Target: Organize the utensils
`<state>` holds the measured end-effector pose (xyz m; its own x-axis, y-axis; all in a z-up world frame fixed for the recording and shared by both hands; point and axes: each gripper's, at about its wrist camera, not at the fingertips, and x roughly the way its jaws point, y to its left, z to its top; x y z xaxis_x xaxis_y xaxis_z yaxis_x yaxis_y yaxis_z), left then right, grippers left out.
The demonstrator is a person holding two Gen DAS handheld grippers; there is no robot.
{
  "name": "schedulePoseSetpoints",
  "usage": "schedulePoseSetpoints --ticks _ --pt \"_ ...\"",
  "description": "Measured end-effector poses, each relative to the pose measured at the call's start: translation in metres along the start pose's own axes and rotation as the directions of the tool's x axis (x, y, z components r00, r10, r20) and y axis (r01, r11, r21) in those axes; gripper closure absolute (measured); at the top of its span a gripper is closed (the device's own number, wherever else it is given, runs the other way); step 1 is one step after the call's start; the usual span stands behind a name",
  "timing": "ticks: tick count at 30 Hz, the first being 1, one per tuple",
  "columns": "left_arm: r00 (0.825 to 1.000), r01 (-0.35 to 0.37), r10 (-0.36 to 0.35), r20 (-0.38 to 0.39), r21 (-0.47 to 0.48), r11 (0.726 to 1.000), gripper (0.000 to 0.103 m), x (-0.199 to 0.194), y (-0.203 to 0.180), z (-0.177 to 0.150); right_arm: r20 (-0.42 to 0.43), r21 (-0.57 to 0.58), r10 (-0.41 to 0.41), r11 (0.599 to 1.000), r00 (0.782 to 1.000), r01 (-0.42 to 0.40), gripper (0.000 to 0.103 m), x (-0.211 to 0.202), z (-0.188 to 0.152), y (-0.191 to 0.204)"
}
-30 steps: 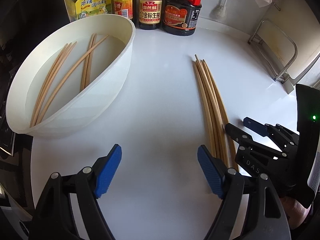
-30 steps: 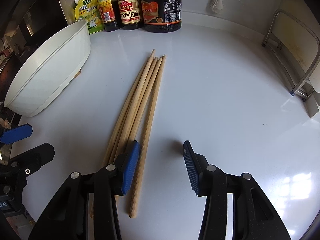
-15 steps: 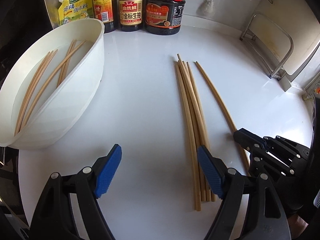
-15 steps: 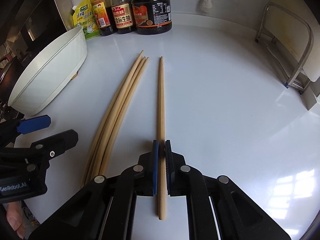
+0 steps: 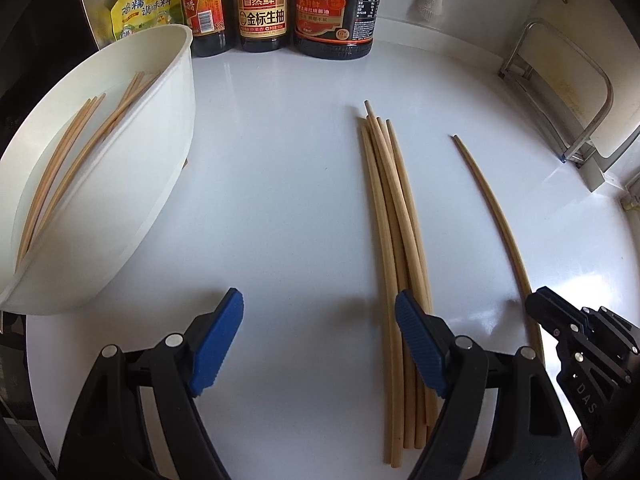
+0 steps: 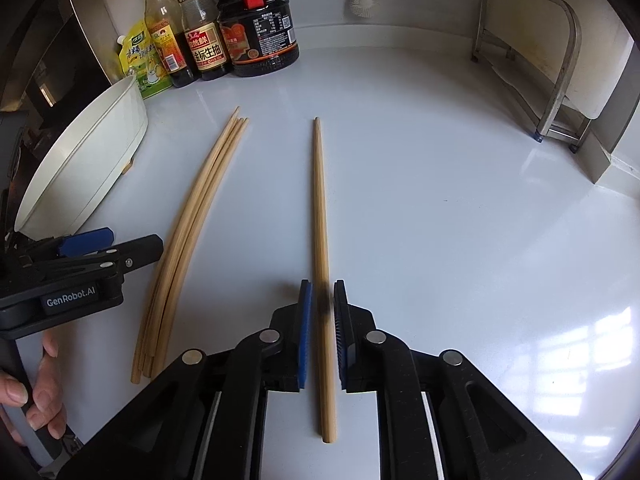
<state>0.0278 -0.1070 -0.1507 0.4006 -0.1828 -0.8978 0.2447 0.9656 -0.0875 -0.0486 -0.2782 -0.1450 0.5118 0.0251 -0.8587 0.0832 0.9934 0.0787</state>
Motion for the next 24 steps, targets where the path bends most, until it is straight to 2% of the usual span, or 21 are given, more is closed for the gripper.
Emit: schedulePoseSetpoints --ticks 8,19,21,24 --pt "1.0 -0.025 0.025 0.003 0.01 1.0 0.024 0.004 -0.007 0.004 0.009 -0.018 -0.032 0.999 0.999 0.033 0.079 0.003 0.005 -0.001" --pt "0.998 -0.065 0.065 0.001 0.018 0.998 0.023 0.009 -0.015 0.007 0.01 -0.014 -0.09 0.996 0.996 0.09 0.076 0.011 0.015 -0.014" --pt "0.999 -0.046 0.046 0.004 0.02 0.999 0.028 0.008 -0.016 0.007 0.014 -0.026 -0.093 0.995 0.996 0.093 0.076 0.012 0.016 -0.013" --pt "0.999 -0.032 0.032 0.011 0.052 0.998 0.043 0.008 -0.022 0.009 0.019 -0.056 -0.089 0.994 0.996 0.089 0.076 0.014 0.018 -0.009"
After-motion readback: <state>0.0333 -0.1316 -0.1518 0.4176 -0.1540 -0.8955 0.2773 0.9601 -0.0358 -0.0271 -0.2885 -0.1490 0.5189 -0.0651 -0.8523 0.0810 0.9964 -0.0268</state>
